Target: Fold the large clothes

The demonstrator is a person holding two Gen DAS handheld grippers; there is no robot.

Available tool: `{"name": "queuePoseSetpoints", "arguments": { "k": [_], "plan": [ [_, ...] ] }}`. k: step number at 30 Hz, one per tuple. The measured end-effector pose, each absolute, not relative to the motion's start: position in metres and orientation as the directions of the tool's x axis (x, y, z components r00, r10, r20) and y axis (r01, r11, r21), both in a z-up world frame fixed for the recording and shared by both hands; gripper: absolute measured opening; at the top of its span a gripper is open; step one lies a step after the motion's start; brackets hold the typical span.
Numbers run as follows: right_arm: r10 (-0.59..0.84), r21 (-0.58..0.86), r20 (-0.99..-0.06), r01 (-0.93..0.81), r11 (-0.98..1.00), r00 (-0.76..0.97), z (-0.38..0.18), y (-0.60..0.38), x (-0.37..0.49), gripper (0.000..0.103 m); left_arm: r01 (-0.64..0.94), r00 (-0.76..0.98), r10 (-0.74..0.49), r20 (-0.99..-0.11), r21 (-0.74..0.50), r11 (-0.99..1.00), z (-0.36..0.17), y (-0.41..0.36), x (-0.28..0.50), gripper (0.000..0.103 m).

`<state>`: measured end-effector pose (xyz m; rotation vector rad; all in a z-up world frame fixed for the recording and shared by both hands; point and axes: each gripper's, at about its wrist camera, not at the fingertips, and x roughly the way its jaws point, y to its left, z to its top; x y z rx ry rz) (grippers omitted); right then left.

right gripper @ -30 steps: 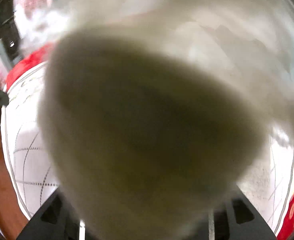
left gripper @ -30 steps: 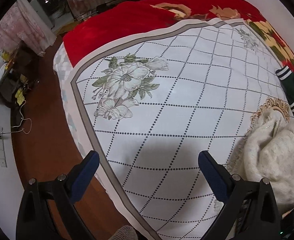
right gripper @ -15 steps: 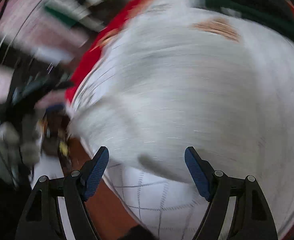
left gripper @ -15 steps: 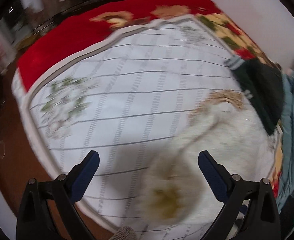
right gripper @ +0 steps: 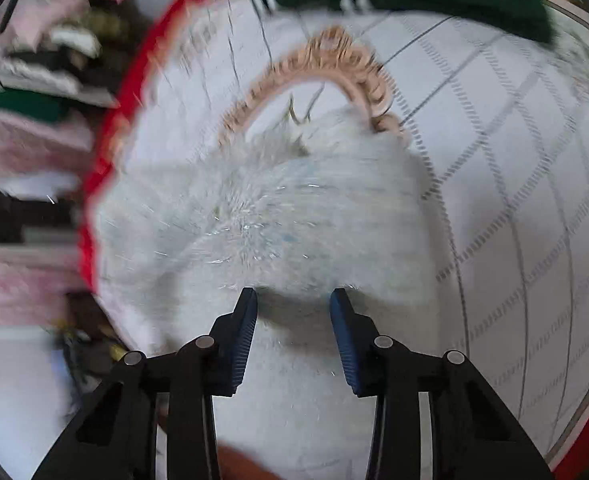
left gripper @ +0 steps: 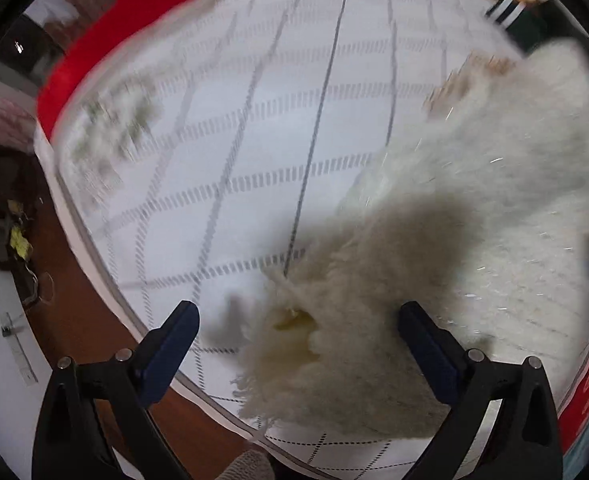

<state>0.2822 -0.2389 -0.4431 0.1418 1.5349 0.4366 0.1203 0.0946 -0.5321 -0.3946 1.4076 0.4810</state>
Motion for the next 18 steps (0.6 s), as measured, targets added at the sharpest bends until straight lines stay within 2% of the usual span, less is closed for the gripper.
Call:
{"name": "queuePoseSetpoints", "arguments": {
  "k": [3,7,9,13,16,18],
  "plan": [
    [0.364,0.373,-0.928,-0.131,0.919,-0.084,-0.476,-0.231,0.306,0.042,-0.501,0.173,0.132,-0.976,0.028,0.865,-0.489,0.085,0.14,0.103],
    [0.462,0.468,-0.877,-0.02,0.883,-0.133,-0.454,-0.252,0.321,0.042,-0.416,0.266,0.143,-0.953,0.021,0.909,-0.465,0.067,0.196,0.103],
    [0.516,0.515,-0.854,0.033,0.856,-0.069,-0.433,-0.271,0.321,0.042,-0.393,0.262,0.149,-0.954,0.035,0.919,-0.481,0.065,0.226,0.103],
    [0.536,0.535,-0.844,0.048,0.844,-0.004,-0.415,-0.28,0.327,0.042,-0.359,0.168,0.156,-0.973,0.087,0.929,-0.536,0.07,0.268,0.103],
    [0.522,0.522,-0.852,0.008,0.853,-0.04,-0.426,-0.257,0.338,0.042,-0.413,0.169,0.05,-0.984,-0.024,0.911,-0.553,0.088,0.267,0.103],
    [0.438,0.443,-0.895,-0.061,0.894,-0.08,-0.439,-0.233,0.345,0.042,-0.457,0.178,-0.012,-0.984,-0.093,0.885,-0.558,0.099,0.263,0.103]
  ]
}}
